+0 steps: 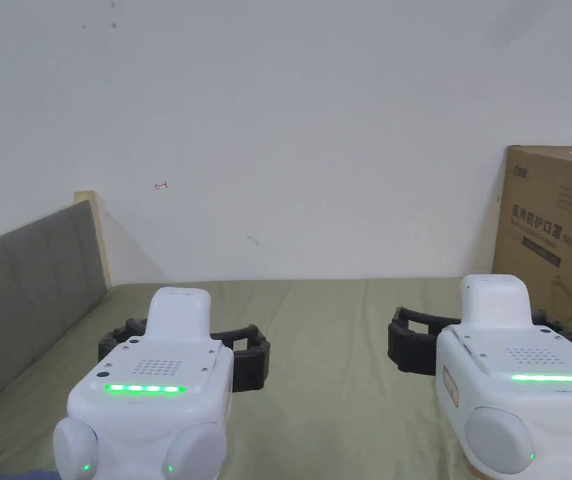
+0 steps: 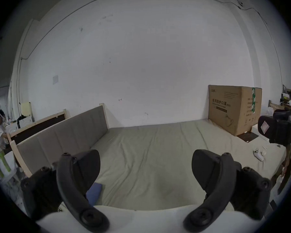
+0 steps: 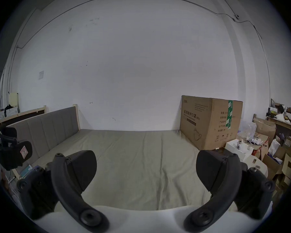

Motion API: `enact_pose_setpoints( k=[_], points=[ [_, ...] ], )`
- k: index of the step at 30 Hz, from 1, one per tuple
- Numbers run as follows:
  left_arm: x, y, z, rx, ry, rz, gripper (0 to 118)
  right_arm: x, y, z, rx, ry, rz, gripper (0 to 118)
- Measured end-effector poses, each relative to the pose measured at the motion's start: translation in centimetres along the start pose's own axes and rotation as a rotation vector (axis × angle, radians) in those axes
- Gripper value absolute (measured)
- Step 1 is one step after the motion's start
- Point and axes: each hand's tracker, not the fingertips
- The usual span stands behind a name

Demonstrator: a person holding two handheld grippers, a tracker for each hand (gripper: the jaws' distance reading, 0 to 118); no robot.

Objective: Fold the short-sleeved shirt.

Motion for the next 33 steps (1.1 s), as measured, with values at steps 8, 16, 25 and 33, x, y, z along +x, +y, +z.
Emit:
enact_pose_setpoints(
  k=[8, 16, 25, 33],
  points=[
    [-0.7, -0.1, -1.8, -0.029, -0.060, 0.064, 111, 0.4, -0.2, -1.0, -0.015, 0.000, 0.000, 116],
    [-1.0, 0.4, -3.5, -0.070, 0.027, 0.110, 111, 0.4, -0.5, -2.2, -0.049, -0.010, 0.012, 116],
    [-0.5, 0.4, -3.6, -0.086, 0.019, 0.119, 112, 0.6, -1.0, -3.0, -0.072, 0.003, 0.013, 116],
    [0.1, 0.2, -3.6, -0.070, 0.006, 0.064, 113, 0.1, -1.4, -3.4, -0.082, 0.023, 0.020, 116]
  ],
)
